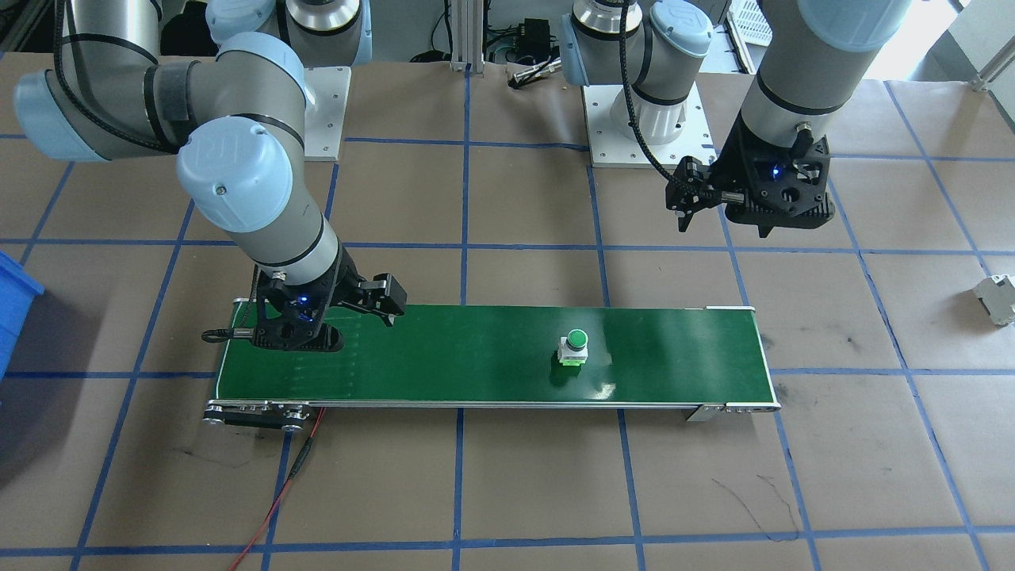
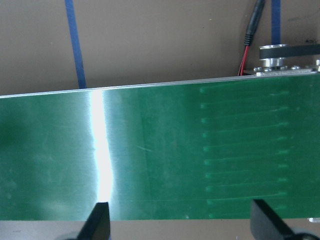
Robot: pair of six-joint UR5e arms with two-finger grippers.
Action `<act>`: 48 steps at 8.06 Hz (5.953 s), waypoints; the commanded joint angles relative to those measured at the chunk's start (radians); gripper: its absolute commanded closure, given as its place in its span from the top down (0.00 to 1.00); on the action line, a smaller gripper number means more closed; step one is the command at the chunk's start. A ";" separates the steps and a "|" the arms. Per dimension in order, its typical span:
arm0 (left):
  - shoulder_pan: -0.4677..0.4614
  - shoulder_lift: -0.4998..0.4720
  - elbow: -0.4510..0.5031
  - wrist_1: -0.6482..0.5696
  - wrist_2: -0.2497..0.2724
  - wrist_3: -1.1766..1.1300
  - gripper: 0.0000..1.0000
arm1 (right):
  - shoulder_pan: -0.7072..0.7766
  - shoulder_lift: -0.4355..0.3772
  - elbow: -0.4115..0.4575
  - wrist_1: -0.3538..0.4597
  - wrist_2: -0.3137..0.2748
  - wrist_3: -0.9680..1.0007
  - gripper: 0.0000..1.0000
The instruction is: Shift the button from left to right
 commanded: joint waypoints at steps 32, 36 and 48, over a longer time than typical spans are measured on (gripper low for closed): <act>0.002 0.006 0.006 0.031 -0.036 -0.012 1.00 | -0.887 0.069 -0.039 -0.200 -0.211 -1.663 0.00; -0.008 0.035 0.006 -0.032 -0.102 -0.067 1.00 | -0.888 0.237 -0.030 -0.342 -0.208 -1.907 0.03; -0.029 0.041 0.002 -0.032 -0.097 -0.075 1.00 | -0.440 -0.318 -0.071 0.357 -0.217 -0.828 1.00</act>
